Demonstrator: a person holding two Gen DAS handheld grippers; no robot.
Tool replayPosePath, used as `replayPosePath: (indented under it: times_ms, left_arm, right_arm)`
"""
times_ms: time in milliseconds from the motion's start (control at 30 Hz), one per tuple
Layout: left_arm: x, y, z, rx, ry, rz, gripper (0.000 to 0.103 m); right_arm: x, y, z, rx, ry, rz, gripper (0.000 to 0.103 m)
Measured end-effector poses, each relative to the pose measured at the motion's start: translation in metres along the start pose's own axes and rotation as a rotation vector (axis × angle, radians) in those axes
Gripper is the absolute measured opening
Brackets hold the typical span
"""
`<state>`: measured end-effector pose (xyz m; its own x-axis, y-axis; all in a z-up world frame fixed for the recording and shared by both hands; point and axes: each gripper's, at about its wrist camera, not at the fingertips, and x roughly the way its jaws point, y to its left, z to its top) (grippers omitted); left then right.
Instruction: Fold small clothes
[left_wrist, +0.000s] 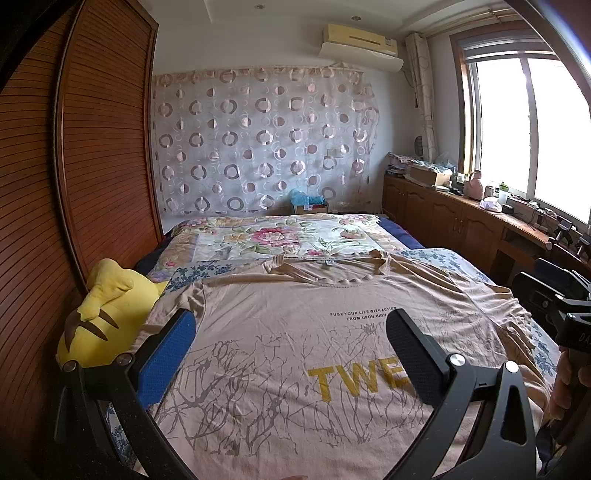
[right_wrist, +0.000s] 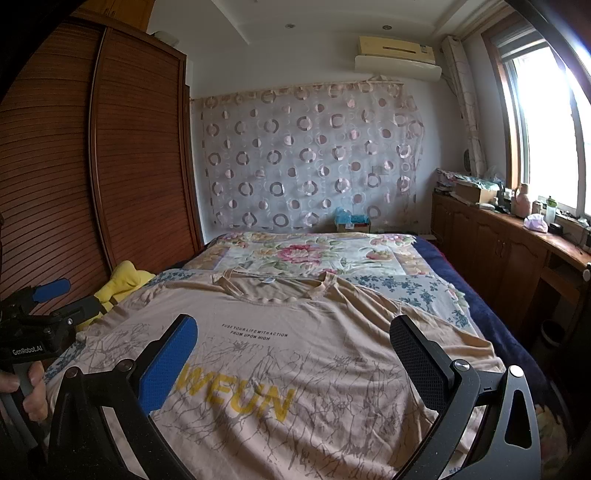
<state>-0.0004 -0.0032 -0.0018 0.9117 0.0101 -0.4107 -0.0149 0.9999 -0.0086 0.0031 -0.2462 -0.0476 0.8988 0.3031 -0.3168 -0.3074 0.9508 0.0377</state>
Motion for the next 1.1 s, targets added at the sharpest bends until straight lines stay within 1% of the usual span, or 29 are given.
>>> replayPosePath:
  times_ms: [1100]
  left_arm:
    - [-0.0009, -0.002, -0.0004, 0.0, -0.005, -0.001, 0.103]
  right_arm:
    - [-0.0017, 0.0015, 0.0003, 0.003, -0.001, 0.0, 0.103]
